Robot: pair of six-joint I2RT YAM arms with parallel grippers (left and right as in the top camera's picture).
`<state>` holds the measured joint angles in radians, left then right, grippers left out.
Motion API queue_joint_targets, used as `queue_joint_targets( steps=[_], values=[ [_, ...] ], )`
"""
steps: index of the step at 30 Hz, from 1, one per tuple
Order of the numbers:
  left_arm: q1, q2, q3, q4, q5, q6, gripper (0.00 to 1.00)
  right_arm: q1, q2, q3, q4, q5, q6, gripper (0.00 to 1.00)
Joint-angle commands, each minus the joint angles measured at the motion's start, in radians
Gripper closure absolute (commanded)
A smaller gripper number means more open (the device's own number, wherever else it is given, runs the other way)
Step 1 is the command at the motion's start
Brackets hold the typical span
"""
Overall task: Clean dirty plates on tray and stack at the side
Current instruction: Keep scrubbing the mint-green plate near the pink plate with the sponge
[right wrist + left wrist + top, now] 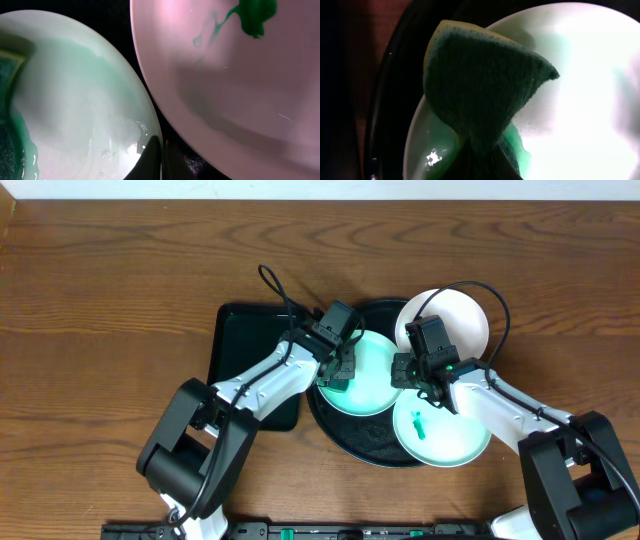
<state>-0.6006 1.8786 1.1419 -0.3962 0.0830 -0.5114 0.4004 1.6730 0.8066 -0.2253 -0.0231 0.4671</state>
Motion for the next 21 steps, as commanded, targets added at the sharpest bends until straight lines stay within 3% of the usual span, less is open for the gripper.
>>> queue_joint_targets(
  steps=[1, 9, 21],
  values=[
    [-0.001, 0.083, -0.028, -0.016, 0.127, 0.019, 0.92, 0.007, -0.007, -0.002, 0.005, -0.057, 0.008, 0.99],
    [-0.001, 0.081, -0.023, 0.021, 0.335, 0.019, 0.92, 0.007, -0.007, -0.002, 0.005, -0.057, 0.008, 0.99],
    [0.000, -0.031, 0.012, 0.021, 0.363, 0.016, 0.92, 0.007, -0.007, -0.002, 0.006, -0.057, 0.008, 0.99]
  ],
)
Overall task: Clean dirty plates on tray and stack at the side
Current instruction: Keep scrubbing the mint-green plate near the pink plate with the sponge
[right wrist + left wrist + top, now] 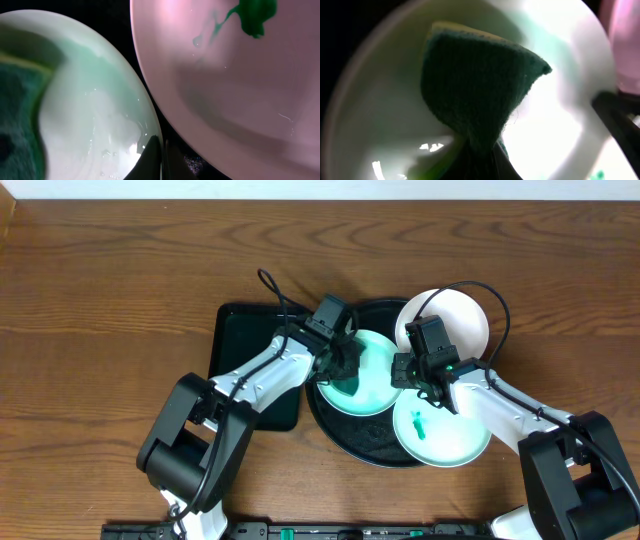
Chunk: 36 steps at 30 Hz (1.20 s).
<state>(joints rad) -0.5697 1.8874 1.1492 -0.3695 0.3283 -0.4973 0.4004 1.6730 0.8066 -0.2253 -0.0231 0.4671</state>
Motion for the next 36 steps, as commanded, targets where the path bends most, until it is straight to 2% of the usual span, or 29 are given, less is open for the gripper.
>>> queue_joint_targets(
  steps=[1, 7, 12, 20, 36],
  values=[
    [-0.031, -0.059, 0.005, -0.006, 0.117, 0.003, 0.92, 0.007, -0.007, -0.002, 0.006, -0.057, 0.008, 0.99],
    [-0.031, -0.146, 0.005, -0.006, 0.031, 0.016, 0.91, 0.007, -0.007, -0.002, 0.006, -0.057, 0.008, 0.99],
    [-0.031, -0.148, -0.002, -0.010, -0.117, 0.022, 0.91, 0.007, -0.007, -0.002, 0.006, -0.057, 0.008, 0.99],
    [-0.031, -0.140, -0.033, -0.010, -0.265, 0.029, 0.87, 0.007, -0.007, -0.002, 0.006, -0.057, 0.008, 0.99],
    [-0.031, 0.014, -0.035, -0.002, -0.269, 0.029, 0.88, 0.007, -0.007, -0.002, 0.006, -0.057, 0.008, 0.99]
  ],
)
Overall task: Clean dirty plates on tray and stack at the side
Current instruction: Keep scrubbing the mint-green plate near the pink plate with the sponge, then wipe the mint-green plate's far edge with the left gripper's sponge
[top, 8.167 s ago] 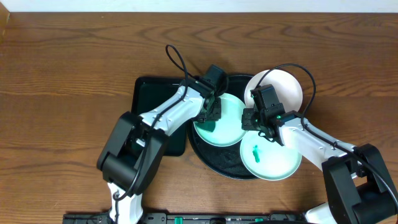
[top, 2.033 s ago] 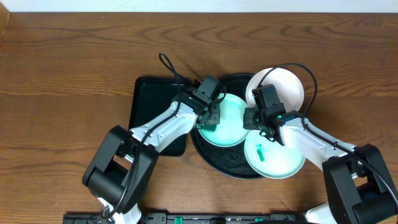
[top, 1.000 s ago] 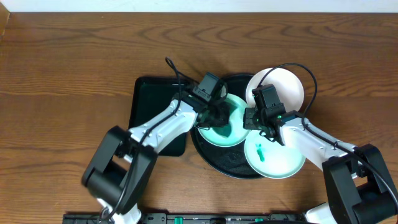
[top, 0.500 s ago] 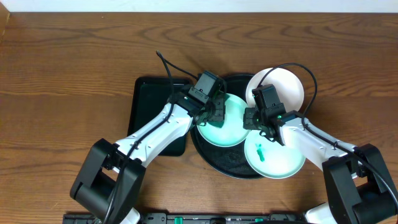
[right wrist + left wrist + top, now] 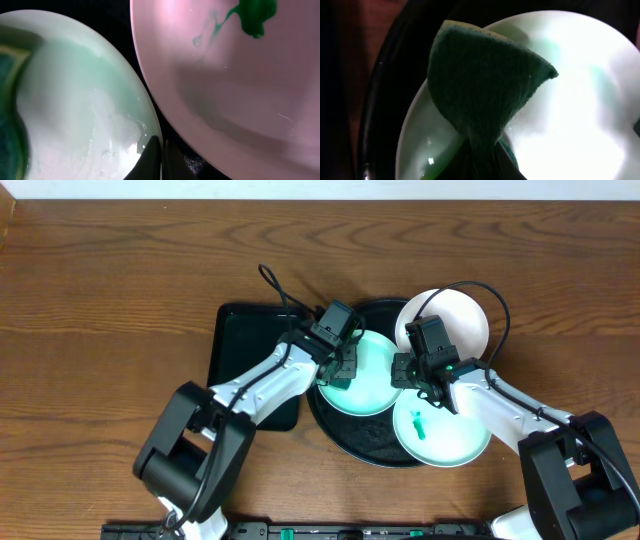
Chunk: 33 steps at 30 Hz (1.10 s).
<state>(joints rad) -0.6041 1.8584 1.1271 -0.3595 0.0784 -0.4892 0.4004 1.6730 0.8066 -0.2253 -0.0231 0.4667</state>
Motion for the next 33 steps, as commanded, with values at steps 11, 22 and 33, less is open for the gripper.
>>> queue_joint_targets(
  steps=[11, 22, 33],
  values=[
    [0.002, 0.085, -0.013, -0.028, 0.219, 0.021, 0.88, 0.007, -0.007, -0.002, 0.006, -0.058, 0.008, 0.99],
    [0.002, 0.085, -0.013, -0.027, 0.360, 0.021, 0.88, 0.007, -0.007, -0.002, 0.006, -0.064, 0.008, 0.99],
    [0.003, -0.022, 0.008, -0.018, 0.452, 0.027, 0.91, 0.007, -0.007, -0.002, 0.009, -0.064, 0.008, 0.99]
  ],
)
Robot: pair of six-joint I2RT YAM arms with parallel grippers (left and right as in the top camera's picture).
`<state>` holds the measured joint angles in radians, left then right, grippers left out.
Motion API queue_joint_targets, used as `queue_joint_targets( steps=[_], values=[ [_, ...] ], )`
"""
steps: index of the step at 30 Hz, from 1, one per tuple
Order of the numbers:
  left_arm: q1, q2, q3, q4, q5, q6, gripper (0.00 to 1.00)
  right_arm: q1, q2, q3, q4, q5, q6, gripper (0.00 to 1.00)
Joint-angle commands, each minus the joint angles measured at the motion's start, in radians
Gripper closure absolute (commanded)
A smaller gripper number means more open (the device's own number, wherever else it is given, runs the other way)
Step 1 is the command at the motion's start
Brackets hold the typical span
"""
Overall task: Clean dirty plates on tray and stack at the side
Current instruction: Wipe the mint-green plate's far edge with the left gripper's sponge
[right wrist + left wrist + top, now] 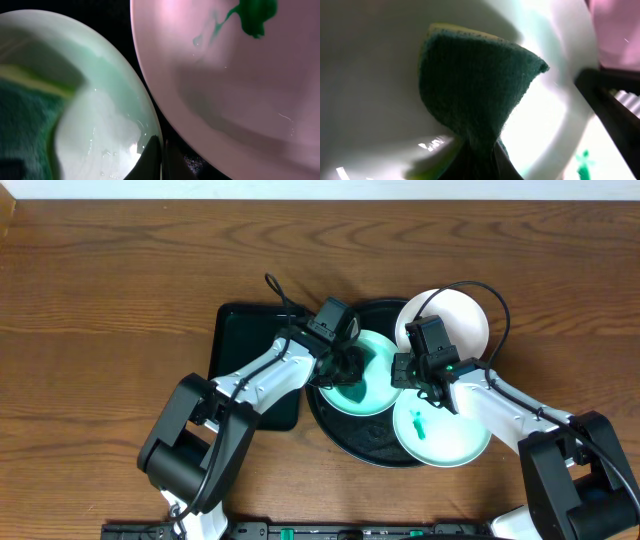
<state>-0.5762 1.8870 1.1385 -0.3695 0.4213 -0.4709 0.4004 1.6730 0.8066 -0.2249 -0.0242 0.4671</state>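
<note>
A white plate (375,387) smeared pale green lies on the round black tray (365,442). My left gripper (345,365) is shut on a dark green sponge (475,85) with a yellow back, which is pressed onto the middle of that plate (380,75). At the plate's right rim my right gripper (161,155) is shut on the edge (150,125). A second plate (225,90) carrying a green blob lies just right of it (445,435), at the tray's front.
A clean-looking white plate (455,320) rests on the tray's far right edge. A rectangular black tray (250,350) lies to the left, under my left arm. Bare wooden table (100,300) surrounds everything.
The sponge in my left gripper has moved from the smeared plate's left rim to its middle, nearer the right gripper. The right gripper has not moved.
The sponge sat at the plate's left rim, then in the plate's middle, then back at the left rim, and now in the middle again. My right gripper has kept its pinch on the plate's right rim throughout, and the other two plates have not moved.
</note>
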Motion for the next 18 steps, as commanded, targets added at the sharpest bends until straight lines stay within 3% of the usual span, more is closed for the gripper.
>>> queue_joint_targets(
  steps=[1, 7, 18],
  values=[
    [-0.024, -0.071, -0.003, -0.004, 0.109, 0.021, 0.91, 0.007, -0.007, -0.002, 0.008, -0.063, 0.008, 0.99],
    [-0.026, -0.161, -0.003, 0.004, -0.042, 0.051, 0.91, 0.007, -0.007, -0.002, 0.008, -0.063, 0.008, 0.99],
    [-0.026, -0.130, -0.036, -0.040, -0.271, 0.051, 0.90, 0.007, -0.007, -0.002, 0.008, -0.063, 0.008, 0.99]
  ],
)
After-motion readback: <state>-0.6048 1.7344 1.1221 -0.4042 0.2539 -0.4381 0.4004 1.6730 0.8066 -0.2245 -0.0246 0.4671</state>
